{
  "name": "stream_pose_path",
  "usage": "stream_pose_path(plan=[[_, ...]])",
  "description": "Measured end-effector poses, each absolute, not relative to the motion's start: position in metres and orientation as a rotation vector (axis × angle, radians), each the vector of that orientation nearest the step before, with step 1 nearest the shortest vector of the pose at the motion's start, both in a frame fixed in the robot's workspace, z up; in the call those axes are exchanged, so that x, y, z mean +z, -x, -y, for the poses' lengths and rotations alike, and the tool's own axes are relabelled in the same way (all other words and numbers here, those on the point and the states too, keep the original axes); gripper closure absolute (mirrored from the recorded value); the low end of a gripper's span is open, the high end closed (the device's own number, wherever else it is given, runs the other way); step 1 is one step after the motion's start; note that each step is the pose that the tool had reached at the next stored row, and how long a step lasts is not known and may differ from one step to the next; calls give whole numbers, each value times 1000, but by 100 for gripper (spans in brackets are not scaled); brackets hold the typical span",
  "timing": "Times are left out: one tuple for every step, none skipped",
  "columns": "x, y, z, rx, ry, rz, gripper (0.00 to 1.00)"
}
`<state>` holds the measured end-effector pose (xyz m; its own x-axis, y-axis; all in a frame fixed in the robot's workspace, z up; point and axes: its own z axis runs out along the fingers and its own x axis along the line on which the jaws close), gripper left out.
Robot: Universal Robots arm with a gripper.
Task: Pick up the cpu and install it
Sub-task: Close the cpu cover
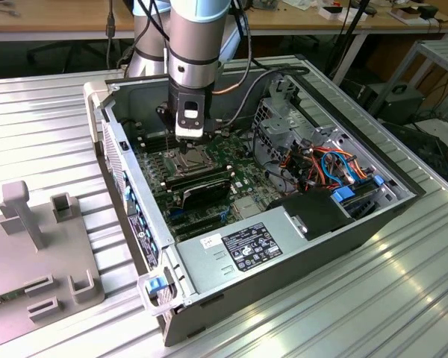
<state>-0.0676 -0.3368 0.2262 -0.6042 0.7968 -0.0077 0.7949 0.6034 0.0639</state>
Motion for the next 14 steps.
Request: stream_pose_path(plan=[[226,68,337,84,-1342,-2801,89],[226,68,337,84,-1317,-2813,89],[226,68,337,83,-1291,-2825,89],[226,68,337,82,-1263,-2838,89],[226,68,337,81,-1228,-2854,89],[226,68,337,79,-1201,-2865,89],[226,68,337,76,-1149,-2886,89],[226,68,337,73,-1101,-2905,89],[226,68,337,70,-1054,-2922,89],[226,68,337,68,-1028,-2931,89],[226,68,337,65,-999,-2941,89],[225,68,337,62,-964,-2952,89],[225,67,337,59,-935,-2961,89],[225,68,337,55,-904,-2970,89]])
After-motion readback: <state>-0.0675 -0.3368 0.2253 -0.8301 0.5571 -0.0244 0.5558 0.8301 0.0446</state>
